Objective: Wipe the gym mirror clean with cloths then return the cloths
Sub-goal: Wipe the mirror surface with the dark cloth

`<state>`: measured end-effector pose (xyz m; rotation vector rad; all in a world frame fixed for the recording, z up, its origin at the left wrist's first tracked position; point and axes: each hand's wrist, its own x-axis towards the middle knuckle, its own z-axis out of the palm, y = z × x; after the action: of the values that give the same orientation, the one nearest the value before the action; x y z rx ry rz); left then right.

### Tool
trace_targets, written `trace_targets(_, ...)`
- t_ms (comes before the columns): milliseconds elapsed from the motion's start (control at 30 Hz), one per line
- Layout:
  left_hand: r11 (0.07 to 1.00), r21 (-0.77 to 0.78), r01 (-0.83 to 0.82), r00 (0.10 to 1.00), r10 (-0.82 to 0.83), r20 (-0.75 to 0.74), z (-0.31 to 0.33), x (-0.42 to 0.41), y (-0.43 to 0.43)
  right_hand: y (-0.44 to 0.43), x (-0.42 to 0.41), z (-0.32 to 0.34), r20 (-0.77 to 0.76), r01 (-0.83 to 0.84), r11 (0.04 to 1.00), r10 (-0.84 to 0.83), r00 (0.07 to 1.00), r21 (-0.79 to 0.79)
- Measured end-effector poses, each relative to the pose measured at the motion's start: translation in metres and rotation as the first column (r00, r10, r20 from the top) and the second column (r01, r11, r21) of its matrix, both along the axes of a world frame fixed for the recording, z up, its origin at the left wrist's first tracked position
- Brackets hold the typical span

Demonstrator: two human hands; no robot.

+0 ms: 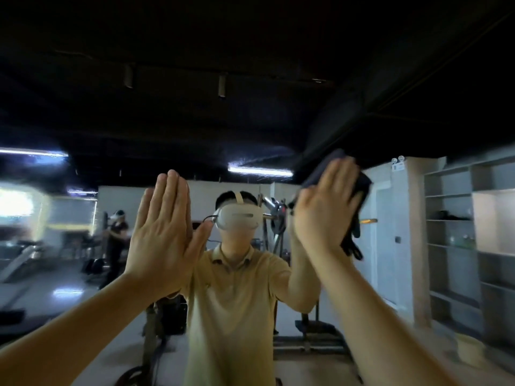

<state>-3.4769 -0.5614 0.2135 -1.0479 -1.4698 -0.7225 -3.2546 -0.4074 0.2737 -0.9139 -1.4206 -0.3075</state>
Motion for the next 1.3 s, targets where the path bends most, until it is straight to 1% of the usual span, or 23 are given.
trace_targets(67,0.996,-0.05,0.074,0.997,-0.075,-0.014,0.003,-0.002,-0.013,-0.03,-0.049,-0.002,0.141,-0.032,0.987,0.009,0.99,0.157)
trace_targets(133,0.977,-0.049,0.207,0.978,-0.206,0.029,0.005,-0.006,-0.029,-0.062,-0.1,-0.016,0.304,-0.132,0.95,0.042,0.952,0.282)
trace_targets(200,0.959,0.053,0.278,0.957,-0.281,0.074,0.0,-0.012,-0.045,-0.089,-0.137,-0.044,0.528,-0.264,0.901,0.048,0.848,0.343)
trace_targets(267,0.954,0.139,0.266,0.957,-0.279,0.078,-0.012,-0.019,-0.058,-0.101,-0.148,-0.075,0.725,-0.316,0.844,-0.118,0.679,0.434)
trace_targets(300,0.957,0.146,0.252,0.963,-0.263,0.062,-0.019,-0.023,-0.061,-0.097,-0.142,-0.084,0.768,-0.335,0.816,-0.192,0.611,0.471)
trace_targets(333,0.963,0.136,0.233,0.97,-0.24,0.041,-0.026,-0.026,-0.062,-0.09,-0.13,-0.086,0.784,-0.352,0.804,-0.21,0.584,0.479)
trace_targets(367,0.972,0.119,0.203,0.978,-0.207,0.022,-0.031,-0.03,-0.062,-0.08,-0.115,-0.082,0.779,-0.344,0.813,-0.198,0.595,0.469)
trace_targets(400,0.982,0.098,0.164,0.986,-0.166,0.01,-0.036,-0.033,-0.06,-0.068,-0.097,-0.076,0.757,-0.31,0.84,-0.167,0.632,0.444)
trace_targets(433,0.99,0.07,0.124,0.992,-0.125,0.008,-0.039,-0.035,-0.056,-0.053,-0.077,-0.067,0.709,-0.257,0.875,-0.129,0.693,0.411)
trace_targets(500,0.998,0.006,0.061,0.998,-0.061,0.032,-0.045,-0.035,-0.044,-0.022,-0.033,-0.051,0.572,-0.132,0.94,-0.078,0.816,0.316)
trace_targets(600,1.0,-0.002,0.028,0.995,-0.028,0.091,-0.048,-0.029,-0.024,0.016,0.032,-0.04,0.356,-0.032,0.996,-0.002,0.935,0.088)
trace_targets(667,0.999,0.025,0.033,0.993,-0.035,0.115,-0.049,-0.027,-0.016,0.029,0.057,-0.047,0.2,-0.04,0.999,0.046,0.979,-0.035)
trace_targets(733,0.999,0.026,0.038,0.993,-0.041,0.113,-0.049,-0.028,-0.016,0.025,0.052,-0.07,0.068,-0.049,0.993,0.057,0.996,-0.112)
trace_targets(800,0.999,0.004,0.046,0.993,-0.046,0.105,-0.05,-0.028,-0.019,0.003,0.02,-0.106,0.021,-0.051,0.991,0.054,0.998,-0.123)
trace_targets(867,0.998,-0.031,0.06,0.994,-0.056,0.097,-0.05,-0.029,-0.025,-0.028,-0.028,-0.144,0.101,-0.064,0.996,0.069,0.993,-0.056)
trace_targets(967,0.991,-0.076,0.112,0.99,-0.105,0.096,-0.05,-0.032,-0.04,-0.078,-0.109,-0.189,0.324,-0.172,0.976,0.121,0.938,0.132)
trace_targets(1000,0.985,-0.09,0.148,0.985,-0.139,0.1,-0.051,-0.033,-0.047,-0.095,-0.132,-0.199,0.424,-0.241,0.956,0.151,0.893,0.167)
trace_targets(1067,0.969,-0.082,0.233,0.97,-0.225,0.089,-0.061,-0.035,-0.061,-0.12,-0.159,-0.215,0.626,-0.374,0.91,0.189,0.757,0.177)
trace_targets(1133,0.965,-0.043,0.258,0.965,-0.256,0.056,-0.077,-0.039,-0.073,-0.12,-0.156,-0.216,0.745,-0.416,0.885,0.133,0.654,0.207)
trace_targets(1167,0.967,-0.03,0.255,0.966,-0.253,0.048,-0.086,-0.042,-0.076,-0.112,-0.144,-0.211,0.771,-0.413,0.876,0.08,0.632,0.248)
trace_targets(1200,0.969,-0.024,0.247,0.968,-0.245,0.047,-0.095,-0.045,-0.079,-0.1,-0.128,-0.205,0.771,-0.397,0.871,0.035,0.636,0.288)
trace_targets(1233,0.973,-0.027,0.231,0.972,-0.23,0.05,-0.104,-0.048,-0.079,-0.085,-0.109,-0.199,0.745,-0.356,0.882,0.007,0.667,0.31)
trace_targets(1300,0.98,-0.043,0.194,0.98,-0.191,0.065,-0.117,-0.052,-0.074,-0.046,-0.063,-0.189,0.626,-0.202,0.934,-0.03,0.779,0.296)
